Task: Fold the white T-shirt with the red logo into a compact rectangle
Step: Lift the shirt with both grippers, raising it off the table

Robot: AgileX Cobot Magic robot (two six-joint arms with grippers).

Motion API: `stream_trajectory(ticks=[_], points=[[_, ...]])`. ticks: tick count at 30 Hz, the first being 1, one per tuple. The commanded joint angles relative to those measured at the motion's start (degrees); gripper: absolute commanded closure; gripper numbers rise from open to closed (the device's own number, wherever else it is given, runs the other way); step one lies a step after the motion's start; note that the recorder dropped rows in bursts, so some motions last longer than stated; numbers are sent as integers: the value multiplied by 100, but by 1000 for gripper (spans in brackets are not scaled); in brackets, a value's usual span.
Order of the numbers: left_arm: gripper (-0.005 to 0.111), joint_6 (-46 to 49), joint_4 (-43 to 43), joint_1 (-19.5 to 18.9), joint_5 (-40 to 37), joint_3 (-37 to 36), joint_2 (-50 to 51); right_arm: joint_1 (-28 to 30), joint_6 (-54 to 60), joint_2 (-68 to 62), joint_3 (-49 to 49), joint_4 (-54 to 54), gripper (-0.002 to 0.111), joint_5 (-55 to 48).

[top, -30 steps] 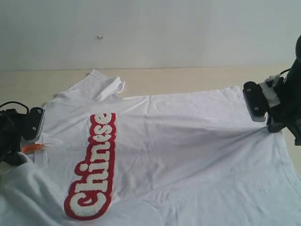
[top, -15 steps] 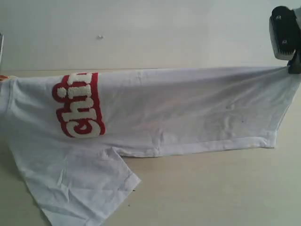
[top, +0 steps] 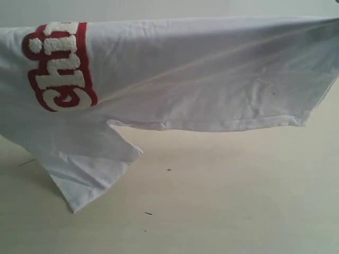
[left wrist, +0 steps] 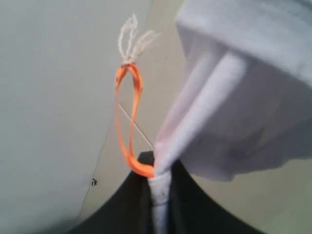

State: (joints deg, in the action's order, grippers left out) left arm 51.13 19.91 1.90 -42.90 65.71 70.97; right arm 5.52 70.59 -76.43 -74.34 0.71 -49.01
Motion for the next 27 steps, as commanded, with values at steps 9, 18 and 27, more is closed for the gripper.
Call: stream_trajectory(ticks=[9, 18, 27], points=[[107, -339, 330, -50, -510, -18, -1089, 48, -640, 774, -56, 197, 108, 80], [107, -244, 234, 88, -473, -101, -1566, 48, -737, 947, -56, -273, 108, 80], [107, 708, -408, 88, -571, -101, -1124, 48, -617, 665, -56, -632, 108, 90]])
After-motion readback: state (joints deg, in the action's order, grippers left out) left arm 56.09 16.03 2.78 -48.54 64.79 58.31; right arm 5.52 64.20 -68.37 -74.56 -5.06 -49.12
